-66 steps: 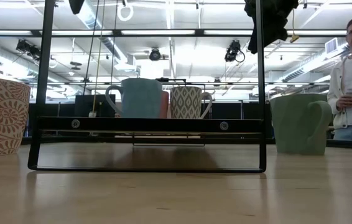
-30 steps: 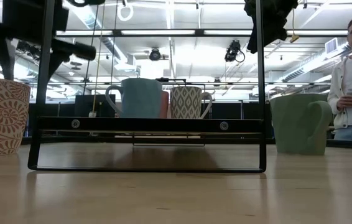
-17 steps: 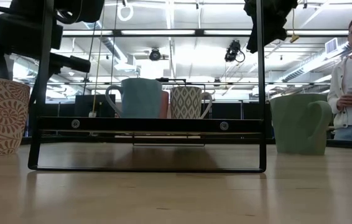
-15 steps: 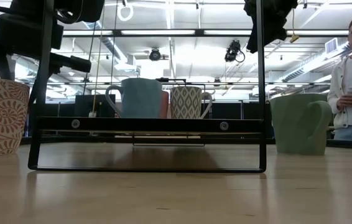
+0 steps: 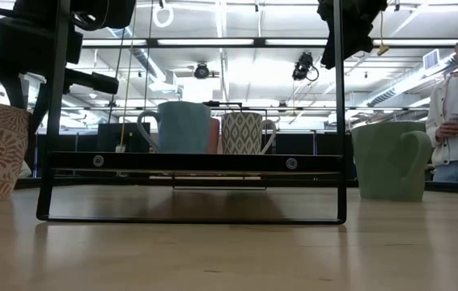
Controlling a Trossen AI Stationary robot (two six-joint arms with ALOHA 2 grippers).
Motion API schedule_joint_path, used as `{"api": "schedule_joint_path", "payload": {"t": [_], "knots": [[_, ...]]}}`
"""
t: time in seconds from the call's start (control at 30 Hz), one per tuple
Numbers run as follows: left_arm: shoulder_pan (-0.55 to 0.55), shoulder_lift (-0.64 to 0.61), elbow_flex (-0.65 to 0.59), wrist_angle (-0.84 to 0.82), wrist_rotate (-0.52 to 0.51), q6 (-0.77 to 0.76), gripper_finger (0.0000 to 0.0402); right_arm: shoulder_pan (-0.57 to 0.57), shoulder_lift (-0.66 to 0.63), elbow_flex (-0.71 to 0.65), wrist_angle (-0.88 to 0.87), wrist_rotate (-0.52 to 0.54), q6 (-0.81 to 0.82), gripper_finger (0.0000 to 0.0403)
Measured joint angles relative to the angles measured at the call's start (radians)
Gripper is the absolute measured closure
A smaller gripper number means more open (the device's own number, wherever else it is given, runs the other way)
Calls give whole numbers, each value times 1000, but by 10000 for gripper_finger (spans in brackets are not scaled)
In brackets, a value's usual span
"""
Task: Place coffee mugs
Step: Put the orange patterned mug on the shelf
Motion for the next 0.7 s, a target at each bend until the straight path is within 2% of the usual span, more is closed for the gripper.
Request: {"api": "schedule_joint_path", "payload": {"t": [0.4,0.7], "knots": [[0,0,26,-21,-3,-57,373,0,0,0,0,0,0,268],[11,0,191,-119,-6,-159,373,0,0,0,0,0,0,268]]}}
